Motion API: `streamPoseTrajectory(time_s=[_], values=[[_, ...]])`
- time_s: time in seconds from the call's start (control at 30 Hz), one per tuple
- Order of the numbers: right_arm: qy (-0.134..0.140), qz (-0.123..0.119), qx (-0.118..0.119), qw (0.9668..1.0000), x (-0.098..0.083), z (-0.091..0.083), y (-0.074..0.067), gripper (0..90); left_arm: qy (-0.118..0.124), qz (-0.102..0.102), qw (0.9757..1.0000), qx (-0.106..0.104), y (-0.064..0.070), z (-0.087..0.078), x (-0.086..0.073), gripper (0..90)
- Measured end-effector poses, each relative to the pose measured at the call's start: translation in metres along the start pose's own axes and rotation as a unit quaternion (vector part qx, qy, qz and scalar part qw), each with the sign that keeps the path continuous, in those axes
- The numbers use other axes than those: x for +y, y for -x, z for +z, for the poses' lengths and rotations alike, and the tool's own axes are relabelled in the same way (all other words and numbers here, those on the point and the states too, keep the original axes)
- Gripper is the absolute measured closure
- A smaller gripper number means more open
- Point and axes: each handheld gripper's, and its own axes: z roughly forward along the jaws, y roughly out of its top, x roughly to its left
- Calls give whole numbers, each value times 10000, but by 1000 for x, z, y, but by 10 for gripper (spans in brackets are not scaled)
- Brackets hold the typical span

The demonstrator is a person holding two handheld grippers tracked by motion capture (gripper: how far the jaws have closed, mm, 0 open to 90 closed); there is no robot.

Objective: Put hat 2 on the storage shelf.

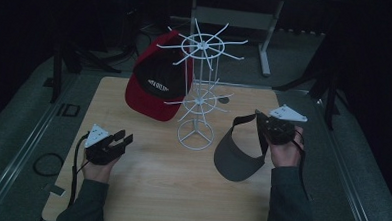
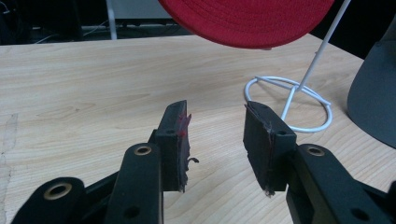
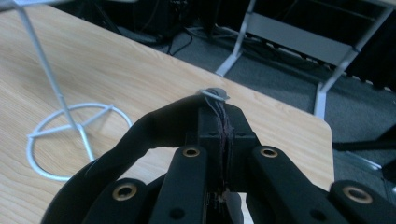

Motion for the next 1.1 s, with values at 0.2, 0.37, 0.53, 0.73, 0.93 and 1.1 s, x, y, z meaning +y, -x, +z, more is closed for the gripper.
streamPoseTrajectory(time_s=[0.2, 0.37, 0.53, 0.73, 0.93, 1.1], values=[[111, -92, 86, 9999, 10, -7, -3, 879, -6, 2, 10000, -4, 0, 0, 0, 607], [229, -230, 127, 9994, 18, -15, -9, 878, 1, -5, 10000, -4, 0, 0, 0, 607], [291, -329, 178, 9989, 24, -20, -14, 878, 3, -15, 10000, -4, 0, 0, 0, 607], [382, -465, 200, 9980, 32, -26, -18, 878, 3, -25, 10000, 2, 0, 0, 0, 606], [454, -471, 268, 9975, 37, -30, -18, 878, 13, -32, 10000, 11, -1, 0, 0, 606], [505, -521, 301, 9969, 40, -34, -18, 878, -8, -15, 10000, 15, 0, 0, 0, 605]])
